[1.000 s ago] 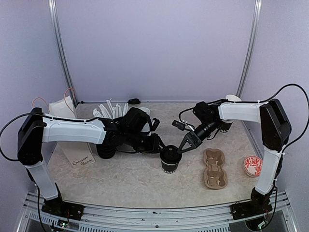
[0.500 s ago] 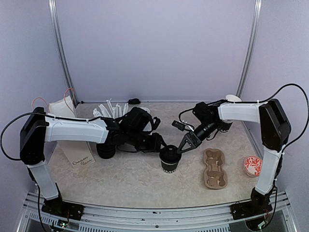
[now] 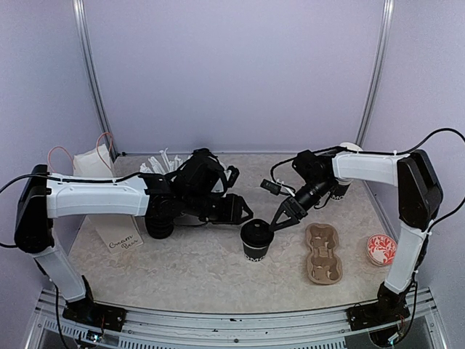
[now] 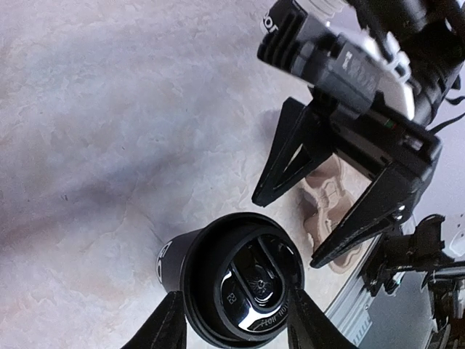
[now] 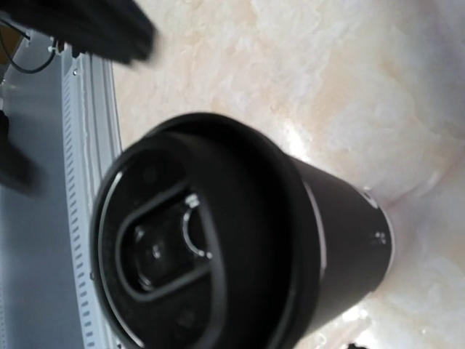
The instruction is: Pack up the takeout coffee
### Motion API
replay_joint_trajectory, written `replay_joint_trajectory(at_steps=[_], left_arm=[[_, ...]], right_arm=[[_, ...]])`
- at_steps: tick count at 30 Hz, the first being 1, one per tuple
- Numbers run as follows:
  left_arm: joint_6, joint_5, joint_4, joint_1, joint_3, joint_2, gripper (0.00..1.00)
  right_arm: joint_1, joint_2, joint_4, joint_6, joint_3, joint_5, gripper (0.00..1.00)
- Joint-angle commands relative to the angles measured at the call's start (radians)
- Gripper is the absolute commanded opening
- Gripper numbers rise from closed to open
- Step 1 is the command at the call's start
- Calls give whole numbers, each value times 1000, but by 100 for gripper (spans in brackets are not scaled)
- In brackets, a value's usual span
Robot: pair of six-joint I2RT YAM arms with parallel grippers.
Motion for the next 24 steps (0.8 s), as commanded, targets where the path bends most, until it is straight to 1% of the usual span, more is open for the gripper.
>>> replay_joint_trajectory(at_steps=[1, 3, 6, 12, 15, 19, 24], left_arm=[[-104, -87, -37, 6, -49, -94, 45], [-164, -57, -33, 18, -96, -117, 38], [-224, 42, 44, 20, -168, -127, 30], [-254, 122, 143, 8, -180, -90, 28], [-253, 131, 150, 7, -175, -68, 28], [-250, 153, 150, 7, -165, -39, 28], [-240, 140, 142, 10, -170, -26, 24]], right_arm=[[-29, -21, -9, 2, 18, 7, 62], [-38, -8, -8, 5, 26, 9, 59], [-40, 6, -3, 10, 27, -3, 55], [-40, 21, 1, 18, 28, -5, 51], [-41, 29, 8, 27, 23, 18, 50], [-39, 45, 6, 29, 17, 11, 49], [-39, 59, 5, 28, 17, 7, 49]])
